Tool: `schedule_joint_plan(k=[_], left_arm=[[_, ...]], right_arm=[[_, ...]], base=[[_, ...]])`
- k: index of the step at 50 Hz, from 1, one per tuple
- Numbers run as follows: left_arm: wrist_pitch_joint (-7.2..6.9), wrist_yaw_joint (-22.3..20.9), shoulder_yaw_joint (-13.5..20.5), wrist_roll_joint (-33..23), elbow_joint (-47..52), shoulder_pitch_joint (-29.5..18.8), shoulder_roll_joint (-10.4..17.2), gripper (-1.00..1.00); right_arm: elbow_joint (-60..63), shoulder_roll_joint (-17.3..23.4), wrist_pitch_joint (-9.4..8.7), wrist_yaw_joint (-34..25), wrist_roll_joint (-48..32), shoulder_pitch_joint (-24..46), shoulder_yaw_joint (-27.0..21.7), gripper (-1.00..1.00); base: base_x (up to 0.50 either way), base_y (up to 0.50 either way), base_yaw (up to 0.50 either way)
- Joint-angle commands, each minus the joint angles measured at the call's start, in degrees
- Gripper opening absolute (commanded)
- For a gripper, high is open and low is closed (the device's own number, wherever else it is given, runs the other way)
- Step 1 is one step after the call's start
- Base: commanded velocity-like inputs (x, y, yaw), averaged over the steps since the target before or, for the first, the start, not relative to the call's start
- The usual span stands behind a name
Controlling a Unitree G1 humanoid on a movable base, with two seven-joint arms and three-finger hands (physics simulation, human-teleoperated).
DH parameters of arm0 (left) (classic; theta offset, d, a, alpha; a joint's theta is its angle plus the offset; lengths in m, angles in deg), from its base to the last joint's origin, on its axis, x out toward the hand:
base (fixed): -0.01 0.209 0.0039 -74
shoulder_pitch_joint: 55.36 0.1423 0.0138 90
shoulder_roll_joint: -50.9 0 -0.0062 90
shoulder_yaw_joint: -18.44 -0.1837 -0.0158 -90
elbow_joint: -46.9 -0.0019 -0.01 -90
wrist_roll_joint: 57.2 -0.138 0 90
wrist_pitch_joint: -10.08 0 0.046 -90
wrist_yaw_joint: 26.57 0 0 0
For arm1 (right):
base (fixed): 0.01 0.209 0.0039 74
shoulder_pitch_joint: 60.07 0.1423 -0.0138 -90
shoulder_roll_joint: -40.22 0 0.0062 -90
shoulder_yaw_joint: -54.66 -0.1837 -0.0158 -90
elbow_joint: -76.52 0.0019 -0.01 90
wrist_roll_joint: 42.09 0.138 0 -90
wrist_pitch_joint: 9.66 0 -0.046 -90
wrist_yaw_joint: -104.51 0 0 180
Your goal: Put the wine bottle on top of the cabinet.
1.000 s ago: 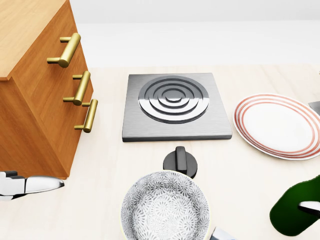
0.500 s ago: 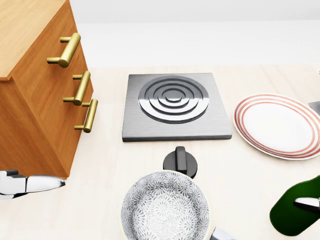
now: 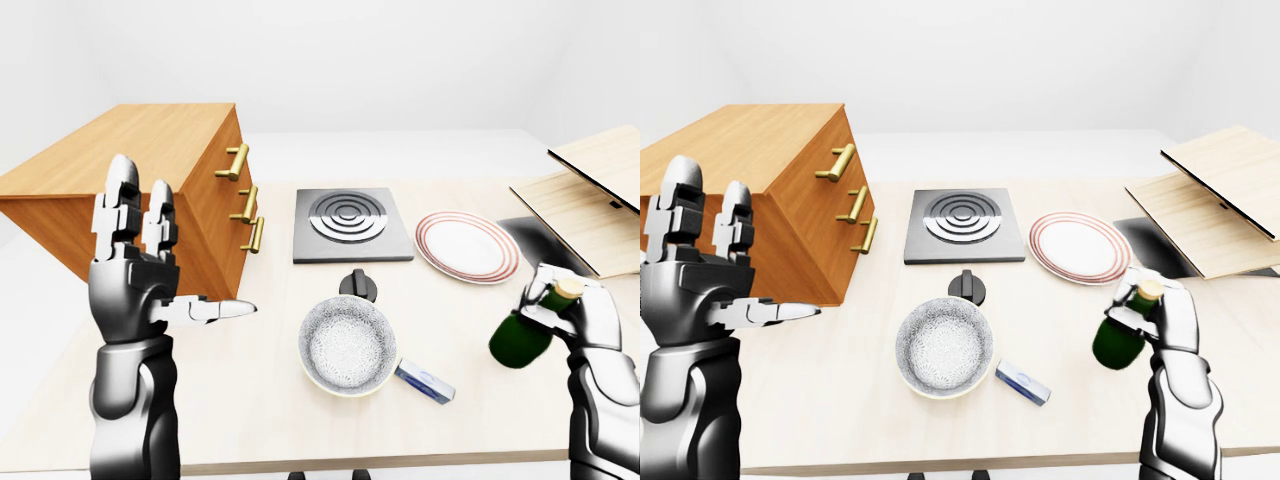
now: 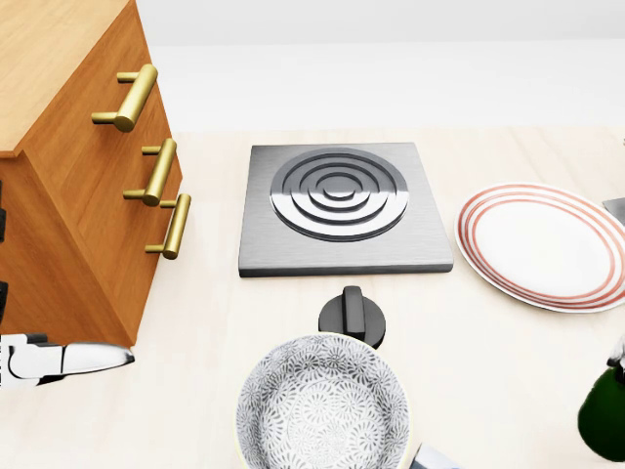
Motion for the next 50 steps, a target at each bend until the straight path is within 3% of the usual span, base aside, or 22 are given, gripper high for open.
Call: schedule_joint_plan(k=[1,13,18,25,34,42,50], left_arm=[[0.0,-0.21,-0.34,-0.26,-0.52,0.36,-0.24,1.0],[0.0,-0.5,0.35,0.53,0.08,0.58,-0.14,1.0],[0.0,-0.55,0.85,1.06,0.08,0.55,0.02,1.0],[0.0,-0.72,1.11,1.69,-0.1,0.71,-0.01,1.0],[0.0,-0.64,1.4,2.55,-0.15,0.49,0.23,1.0],[0.0,-0.73,1.91,3.16,0.77,0.75,0.3,1.0],[0.0,-0.85,2.83,3.81,1.76,1.23,0.43,1.0]], right_arm=[[1.14,0.1,-0.01,1.45,0.36,0.03,0.28,-1.0],[12.65,-1.62,-0.01,-0.48,-2.32,-0.54,1.31,-1.0],[23.33,-2.22,-0.01,-4.96,-3.9,0.39,3.43,-1.0],[38.33,2.15,-0.01,-11.14,-6.88,8.83,6.24,-1.0],[44.93,9.81,-0.01,-16.25,-9.38,20.85,9.71,-1.0],[38.38,16.56,-0.01,-17.4,-8.14,36.57,15.31,-1.0],[29.97,16.07,-0.01,-17.36,-6.42,42.52,18.33,-1.0]], base=[[0.0,0.0,0.0],[0.0,0.0,0.0],[0.0,0.0,0.0],[0.0,0.0,0.0],[0.0,0.0,0.0],[0.0,0.0,0.0],[0.0,0.0,0.0]])
